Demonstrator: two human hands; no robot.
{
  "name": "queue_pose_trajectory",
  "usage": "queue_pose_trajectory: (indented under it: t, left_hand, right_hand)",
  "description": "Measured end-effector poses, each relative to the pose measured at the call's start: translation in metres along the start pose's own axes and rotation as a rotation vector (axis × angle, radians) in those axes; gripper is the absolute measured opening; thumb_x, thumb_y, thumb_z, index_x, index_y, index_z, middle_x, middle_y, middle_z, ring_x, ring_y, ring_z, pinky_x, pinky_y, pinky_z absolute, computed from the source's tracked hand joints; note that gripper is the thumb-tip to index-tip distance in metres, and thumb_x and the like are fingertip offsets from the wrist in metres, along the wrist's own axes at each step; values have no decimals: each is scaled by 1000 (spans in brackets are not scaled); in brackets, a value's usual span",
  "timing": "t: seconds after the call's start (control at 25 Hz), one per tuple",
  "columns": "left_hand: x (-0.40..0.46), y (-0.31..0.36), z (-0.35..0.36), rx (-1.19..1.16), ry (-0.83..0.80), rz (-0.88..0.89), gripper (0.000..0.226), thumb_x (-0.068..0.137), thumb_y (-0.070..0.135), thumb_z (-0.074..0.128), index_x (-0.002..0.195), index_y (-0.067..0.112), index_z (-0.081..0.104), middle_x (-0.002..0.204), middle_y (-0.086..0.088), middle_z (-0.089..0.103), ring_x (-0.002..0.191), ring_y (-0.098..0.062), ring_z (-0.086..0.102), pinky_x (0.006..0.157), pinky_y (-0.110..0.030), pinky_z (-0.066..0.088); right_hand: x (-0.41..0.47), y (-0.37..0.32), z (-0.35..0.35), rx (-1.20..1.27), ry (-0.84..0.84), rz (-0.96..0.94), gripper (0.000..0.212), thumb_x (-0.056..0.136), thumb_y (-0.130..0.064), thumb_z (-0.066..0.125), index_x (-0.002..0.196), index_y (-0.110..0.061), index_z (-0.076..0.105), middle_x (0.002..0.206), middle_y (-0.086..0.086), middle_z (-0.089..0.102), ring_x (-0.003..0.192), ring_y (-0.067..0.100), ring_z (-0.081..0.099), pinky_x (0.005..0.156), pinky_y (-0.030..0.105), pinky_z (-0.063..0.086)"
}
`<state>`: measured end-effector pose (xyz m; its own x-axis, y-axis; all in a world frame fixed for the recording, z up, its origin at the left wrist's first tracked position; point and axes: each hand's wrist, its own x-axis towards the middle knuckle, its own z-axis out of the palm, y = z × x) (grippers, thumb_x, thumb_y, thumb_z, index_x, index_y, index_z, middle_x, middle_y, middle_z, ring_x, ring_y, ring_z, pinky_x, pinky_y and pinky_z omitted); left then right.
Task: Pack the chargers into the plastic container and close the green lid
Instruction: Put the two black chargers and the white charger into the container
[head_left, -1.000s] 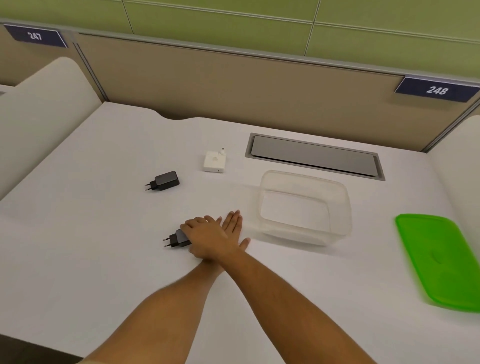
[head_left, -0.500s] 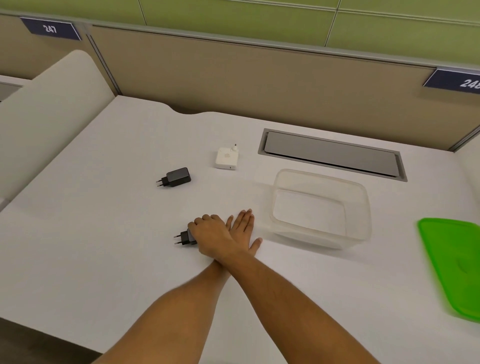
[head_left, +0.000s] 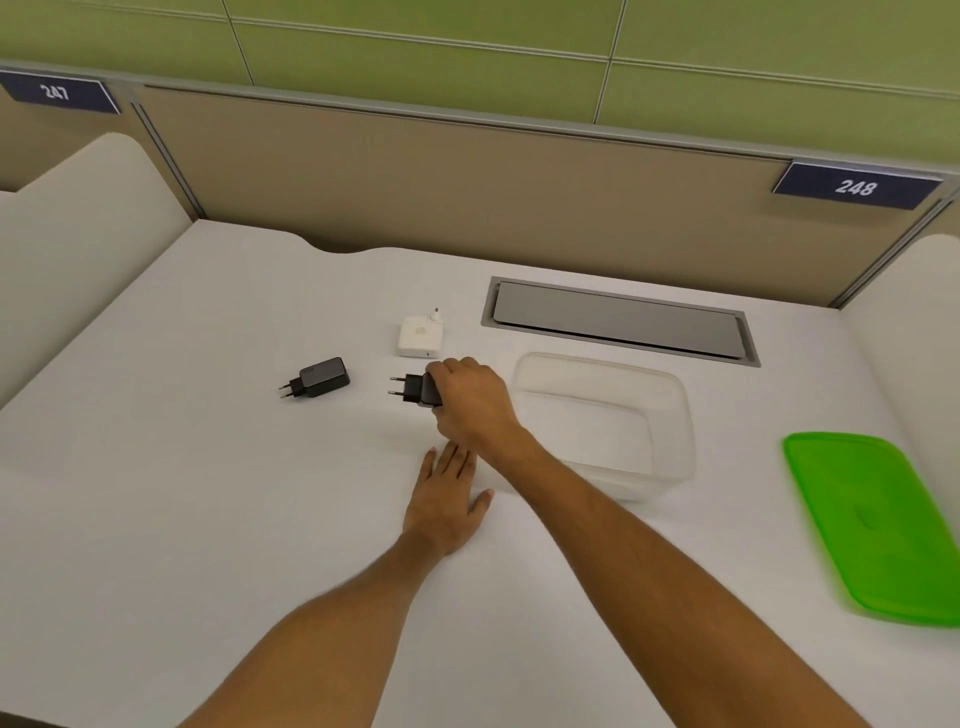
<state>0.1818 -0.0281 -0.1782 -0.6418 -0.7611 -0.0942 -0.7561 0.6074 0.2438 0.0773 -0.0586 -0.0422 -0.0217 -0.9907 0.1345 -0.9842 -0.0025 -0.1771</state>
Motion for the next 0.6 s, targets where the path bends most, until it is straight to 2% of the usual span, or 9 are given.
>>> queue_pose_trajectory:
  t: [0.2,0.32,0.44,0.6]
  left_hand:
    - [0,1,-1,36,1,26,75,88,54,14,150,12,3,161,-2,3,148,-15,0,121,-39,-3]
    - [-1,1,-1,22,-8,35,75,88,55,12,150,13,2,161,-1,1,148,-14,-2,121,-36,-7]
    - [-1,2,-2,18,-7,40,75,88,55,11,150,13,3,161,0,2,148,-13,-3,117,-35,-10]
    - [-1,2,-2,15,-5,30,76,87,56,8,150,13,3,161,0,1,148,-12,-4,119,-36,-8]
  right_hand:
    - [-16,66,-29,-17,77,299,33,79,-20,64,110,-12,58,105,7,67,95,27,61,70,34,48]
    - [-37,105,-40,-29,66,483,30,79,-22,64,106,-10,59,102,8,68,95,31,63,66,32,42]
    - [-59,135,-39,-63,-83,627,29,82,-26,63,106,-9,60,99,9,68,92,32,64,64,31,41]
    - [-84,154,-31,-100,-317,710,26,85,-22,60,107,-8,62,87,8,61,79,28,60,62,31,44]
